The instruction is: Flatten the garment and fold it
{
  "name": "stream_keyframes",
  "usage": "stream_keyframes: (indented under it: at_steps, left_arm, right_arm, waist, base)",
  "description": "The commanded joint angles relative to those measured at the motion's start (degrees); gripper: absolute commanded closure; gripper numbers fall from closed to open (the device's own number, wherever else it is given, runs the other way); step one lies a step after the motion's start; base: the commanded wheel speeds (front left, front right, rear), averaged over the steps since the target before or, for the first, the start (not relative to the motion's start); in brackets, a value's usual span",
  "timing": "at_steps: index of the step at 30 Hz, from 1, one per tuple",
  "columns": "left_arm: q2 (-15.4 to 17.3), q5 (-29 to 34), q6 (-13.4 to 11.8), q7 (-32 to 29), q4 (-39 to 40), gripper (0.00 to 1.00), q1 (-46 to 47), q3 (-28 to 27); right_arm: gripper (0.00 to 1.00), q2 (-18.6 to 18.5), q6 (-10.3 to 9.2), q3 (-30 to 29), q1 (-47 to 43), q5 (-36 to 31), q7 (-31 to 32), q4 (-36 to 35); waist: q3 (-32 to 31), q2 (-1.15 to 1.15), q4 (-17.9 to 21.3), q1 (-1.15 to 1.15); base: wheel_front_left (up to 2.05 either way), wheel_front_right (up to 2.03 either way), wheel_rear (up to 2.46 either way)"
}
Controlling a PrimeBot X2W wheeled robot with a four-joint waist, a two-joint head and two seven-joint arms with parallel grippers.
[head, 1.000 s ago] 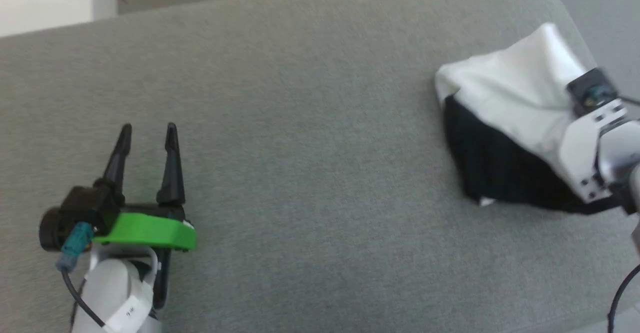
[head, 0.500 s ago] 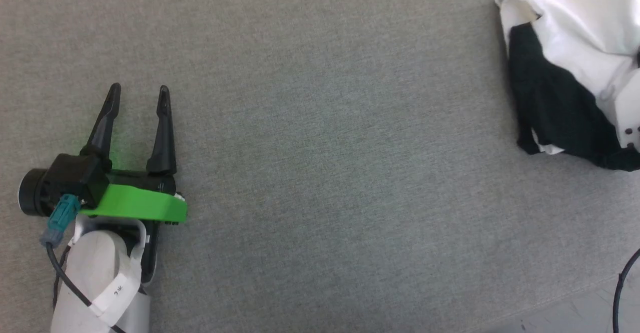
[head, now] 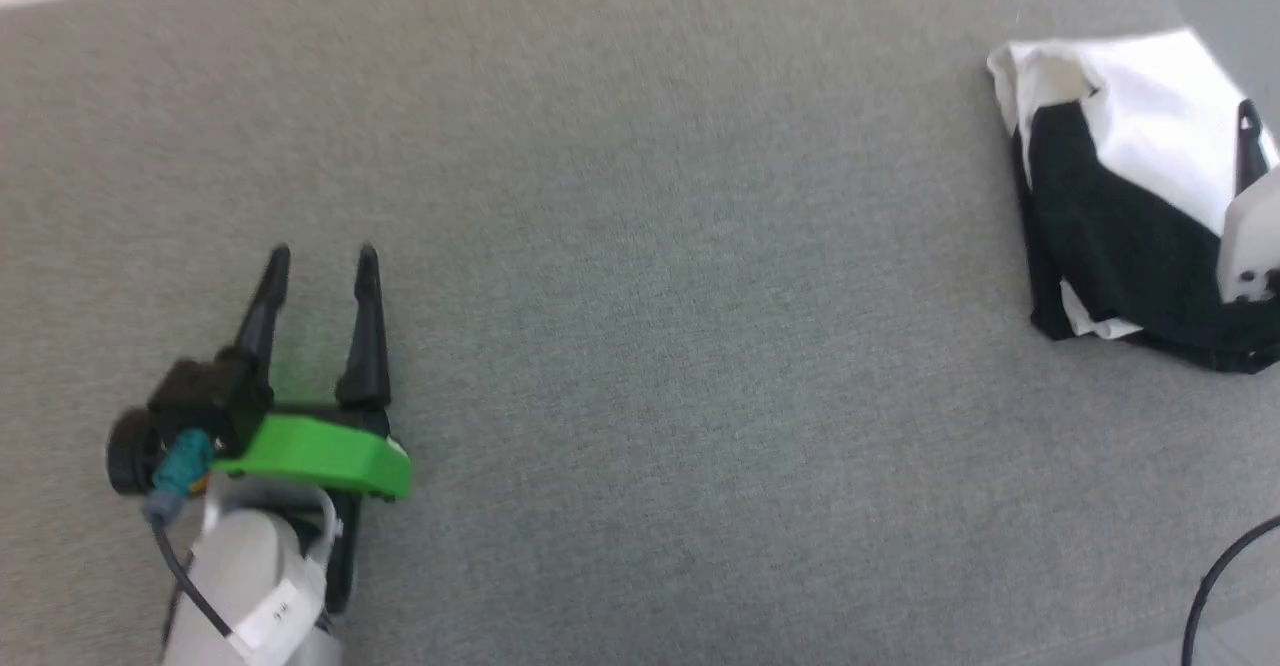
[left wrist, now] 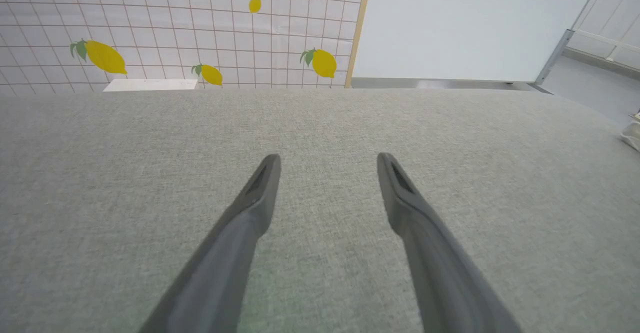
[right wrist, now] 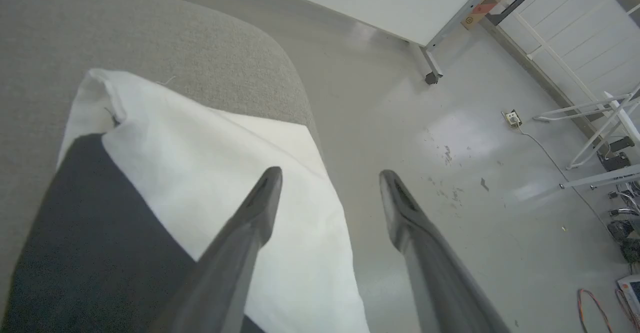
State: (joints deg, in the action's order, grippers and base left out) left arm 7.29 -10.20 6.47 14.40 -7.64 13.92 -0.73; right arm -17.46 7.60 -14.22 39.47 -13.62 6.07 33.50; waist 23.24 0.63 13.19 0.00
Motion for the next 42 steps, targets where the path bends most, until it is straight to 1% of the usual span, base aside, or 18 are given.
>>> stream_keyframes:
  at_steps: [1,5,10,16,18,22,25,28,31,34,42]
  left_arm:
    - [-0.5,-1.0,-0.2,0.4,-0.7,0.00,-1.4,0.1]
    - [-1.5,-2.2,-0.3,0.5,-2.7,0.00,-3.4,0.4]
    - [-1.8,-2.7,-0.1,0.5,-5.0,0.00,-4.8,1.4]
    - [-2.0,-3.0,-0.1,0.6,-7.0,0.00,-6.4,2.2]
    - [-2.1,-3.0,0.0,0.6,-7.3,0.00,-6.8,2.7]
    - [-2.6,-3.4,0.0,0.6,-7.4,0.00,-7.4,3.4]
    - [-3.0,-3.5,0.0,0.6,-7.2,0.00,-8.0,3.7]
    - [-3.2,-3.6,0.1,0.6,-7.6,0.00,-8.6,4.1]
    - [-3.4,-3.7,0.1,0.6,-7.7,0.00,-9.2,4.2]
    - [-3.6,-3.8,0.1,0.6,-7.8,0.00,-9.6,4.4]
    - [-3.9,-4.0,0.0,0.6,-7.8,0.00,-10.3,4.2]
  right_arm:
    - [0.00,0.9,-0.11,-0.2,-1.9,1.4,-1.6,-0.9]
    - [0.00,2.8,-0.11,-0.1,-7.4,6.6,-5.4,-5.1]
    - [0.00,5.7,-0.11,1.8,-16.2,12.2,-9.1,-14.3]
    - [0.00,10.6,-0.11,4.7,-26.7,15.3,-11.0,-26.0]
    - [0.00,12.1,-0.11,4.6,-29.6,16.7,-11.4,-28.9]
    - [0.00,13.7,-0.11,5.2,-34.8,17.3,-12.7,-32.4]
    - [0.00,14.3,-0.11,5.9,-37.7,17.2,-13.5,-33.9]
    - [0.00,14.5,-0.11,6.5,-40.0,18.5,-14.1,-34.7]
    - [0.00,14.6,-0.11,7.4,-41.6,20.2,-14.4,-34.5]
    - [0.00,14.6,-0.11,8.0,-42.6,20.6,-14.6,-34.3]
    - [0.00,14.6,-0.11,7.6,-44.2,22.4,-15.1,-33.2]
  waist:
    - [-8.1,-0.63,-3.2,0.00]
    - [-13.3,-0.63,-6.3,0.00]
    - [-17.6,-0.63,-10.0,0.00]
    - [-20.4,-0.63,-13.2,0.00]
    - [-20.9,-0.63,-14.3,0.00]
    - [-21.8,-0.63,-15.8,0.00]
    - [-22.2,-0.63,-16.4,0.00]
    - [-22.8,-0.63,-16.7,0.00]
    - [-23.1,-0.63,-16.8,0.00]
    - [-23.2,-0.63,-16.8,0.00]
    - [-23.2,-0.63,-17.0,0.00]
  base:
    - [0.00,0.00,0.00]
    - [0.00,0.00,0.00]
    - [0.00,0.00,0.00]
    - [0.00,0.00,0.00]
    - [0.00,0.00,0.00]
    - [0.00,0.00,0.00]
    - [0.00,0.00,0.00]
    - [0.00,0.00,0.00]
    - [0.00,0.00,0.00]
    - [0.00,0.00,0.00]
    - [0.00,0.00,0.00]
